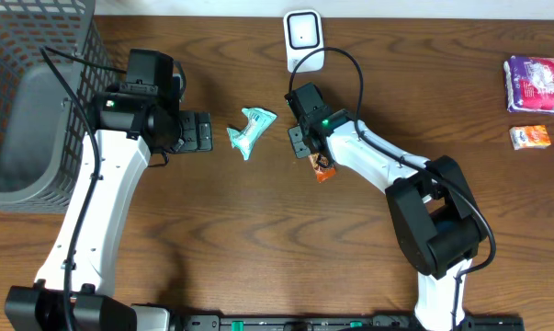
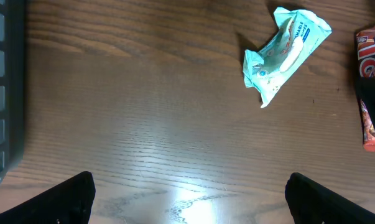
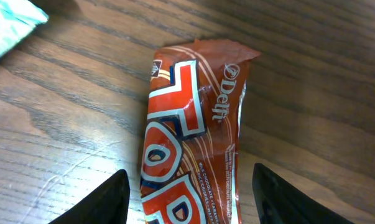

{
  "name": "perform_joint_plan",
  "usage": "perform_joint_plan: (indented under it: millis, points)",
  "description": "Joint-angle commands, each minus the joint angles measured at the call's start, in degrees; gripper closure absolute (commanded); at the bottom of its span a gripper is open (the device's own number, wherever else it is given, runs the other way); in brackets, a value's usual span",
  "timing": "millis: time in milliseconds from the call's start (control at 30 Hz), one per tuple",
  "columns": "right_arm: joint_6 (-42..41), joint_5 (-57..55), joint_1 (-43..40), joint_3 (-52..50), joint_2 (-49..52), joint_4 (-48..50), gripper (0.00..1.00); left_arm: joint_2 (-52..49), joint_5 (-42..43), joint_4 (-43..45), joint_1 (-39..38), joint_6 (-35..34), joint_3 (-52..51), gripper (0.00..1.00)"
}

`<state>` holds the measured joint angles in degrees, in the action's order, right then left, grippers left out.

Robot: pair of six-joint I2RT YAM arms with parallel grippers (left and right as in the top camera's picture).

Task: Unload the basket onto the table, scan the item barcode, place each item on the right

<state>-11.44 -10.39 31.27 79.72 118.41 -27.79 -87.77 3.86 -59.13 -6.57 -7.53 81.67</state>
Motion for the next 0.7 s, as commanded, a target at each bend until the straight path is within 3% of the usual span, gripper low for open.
perform_joint_plan:
  millis: [0,100,467,667]
  points:
    - [0.8,-1.1,0.4,-0.3,2.7,0.0,0.41,-0.2,-0.9,-0.2,0.1,-0.5,-0.2,0.02]
    - [0.8,-1.1,0.4,-0.3,3.6,0.0,0.44,-0.2,-0.9,-0.2,0.1,-0.5,-0.2,0.02]
    - [0.8,-1.1,0.1,-0.2,3.7,0.1,0.91,-0.2,-0.9,-0.2,0.1,-0.5,-0.2,0.02]
    - [-3.3,-1.1,-0.6,-0.2,3.1,0.0,0.99,-0.2,-0.9,-0.2,0.1,-0.5,-0.2,0.02]
